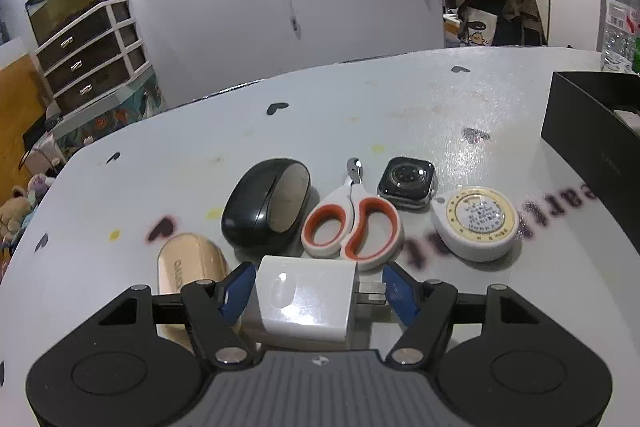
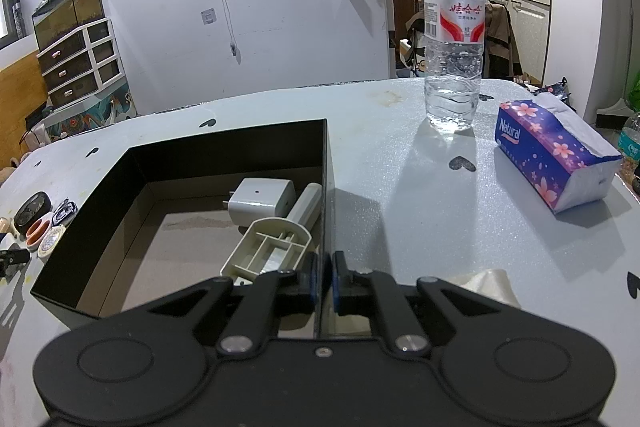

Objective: Organize rigid objects
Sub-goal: 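Grasp the larger white charger with the left gripper and lift it, then lower the larger white charger into the black box and open the left gripper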

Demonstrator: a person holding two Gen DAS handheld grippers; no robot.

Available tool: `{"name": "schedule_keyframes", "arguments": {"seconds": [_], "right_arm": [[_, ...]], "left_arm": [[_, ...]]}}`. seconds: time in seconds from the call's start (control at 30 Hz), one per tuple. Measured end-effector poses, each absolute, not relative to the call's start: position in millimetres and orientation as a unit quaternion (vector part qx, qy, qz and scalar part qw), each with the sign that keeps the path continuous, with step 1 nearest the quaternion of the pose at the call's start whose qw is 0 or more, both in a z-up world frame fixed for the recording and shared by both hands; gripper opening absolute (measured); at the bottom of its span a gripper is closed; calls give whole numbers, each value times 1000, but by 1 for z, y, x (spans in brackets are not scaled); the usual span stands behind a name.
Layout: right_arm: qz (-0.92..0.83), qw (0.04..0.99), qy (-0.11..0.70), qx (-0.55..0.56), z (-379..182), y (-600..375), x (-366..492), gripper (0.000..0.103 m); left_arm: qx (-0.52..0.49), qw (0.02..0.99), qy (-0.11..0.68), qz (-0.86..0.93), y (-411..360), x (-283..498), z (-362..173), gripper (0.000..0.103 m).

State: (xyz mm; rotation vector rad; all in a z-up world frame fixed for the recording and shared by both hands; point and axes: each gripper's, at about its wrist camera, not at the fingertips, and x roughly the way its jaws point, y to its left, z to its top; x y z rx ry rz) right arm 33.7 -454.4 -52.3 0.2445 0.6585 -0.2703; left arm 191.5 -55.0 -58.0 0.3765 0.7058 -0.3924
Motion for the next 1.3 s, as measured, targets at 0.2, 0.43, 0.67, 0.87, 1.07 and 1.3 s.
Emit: {"name": "schedule_keyframes", "arguments": {"seconds": [0.2, 0.43, 0.67, 0.87, 1.07, 1.3], "right_arm": [[-132, 930, 322, 120, -52, -454, 34, 8], [-132, 930, 322, 120, -52, -454, 34, 8], [-132, 930, 322, 119, -52, -454, 34, 8], [-132, 930, 322, 120, -52, -454, 34, 8], [-132, 930, 322, 120, -52, -454, 34, 8], [-132, 930, 322, 120, -52, -454, 34, 8]], "left_arm": [[155, 915, 333, -163, -54, 184, -53, 69], [110, 937, 277, -184, -70, 162, -11, 69], [79, 943, 235, -224, -109, 139, 24, 69], [58, 924, 245, -288, -154, 133, 40, 69], [54, 889, 286, -354, -212, 130, 36, 69], [78, 853, 351, -378, -275, 132, 5, 69]]}}
